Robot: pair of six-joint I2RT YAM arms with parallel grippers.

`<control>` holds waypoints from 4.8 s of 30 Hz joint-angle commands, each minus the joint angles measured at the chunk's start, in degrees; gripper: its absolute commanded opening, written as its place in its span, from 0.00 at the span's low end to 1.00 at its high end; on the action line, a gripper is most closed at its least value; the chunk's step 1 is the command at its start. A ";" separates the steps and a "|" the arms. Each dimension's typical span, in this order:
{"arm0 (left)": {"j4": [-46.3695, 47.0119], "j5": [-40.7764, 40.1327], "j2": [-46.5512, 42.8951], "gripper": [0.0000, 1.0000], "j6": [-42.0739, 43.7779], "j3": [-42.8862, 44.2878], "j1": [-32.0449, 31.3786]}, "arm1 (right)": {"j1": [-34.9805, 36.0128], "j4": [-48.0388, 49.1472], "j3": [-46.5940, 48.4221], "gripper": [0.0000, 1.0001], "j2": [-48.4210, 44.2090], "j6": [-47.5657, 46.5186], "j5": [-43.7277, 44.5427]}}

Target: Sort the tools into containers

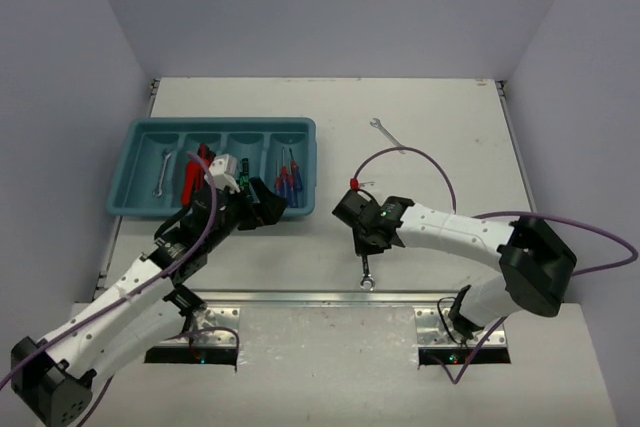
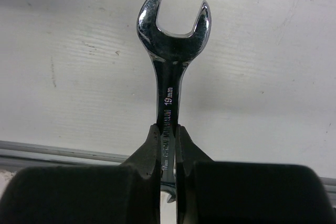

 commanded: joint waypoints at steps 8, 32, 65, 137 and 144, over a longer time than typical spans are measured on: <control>39.81 13.76 13.15 1.00 -19.78 -10.29 -4.53 | 0.21 6.92 4.15 0.00 -10.82 -7.00 -3.89; 53.49 13.00 34.92 0.21 -24.73 -0.93 -12.34 | 0.83 11.84 10.46 0.00 -10.60 -9.86 -9.49; 23.09 -54.76 43.38 0.00 48.36 34.89 32.46 | -19.30 11.18 -8.97 0.99 -27.39 -19.30 -3.83; -7.40 12.73 -19.45 1.00 16.53 7.88 21.42 | -41.17 -5.21 51.63 0.93 40.73 -50.05 -15.06; -6.66 14.31 -18.34 1.00 17.06 7.57 19.91 | -43.24 -7.83 71.01 0.88 57.11 -59.28 -18.00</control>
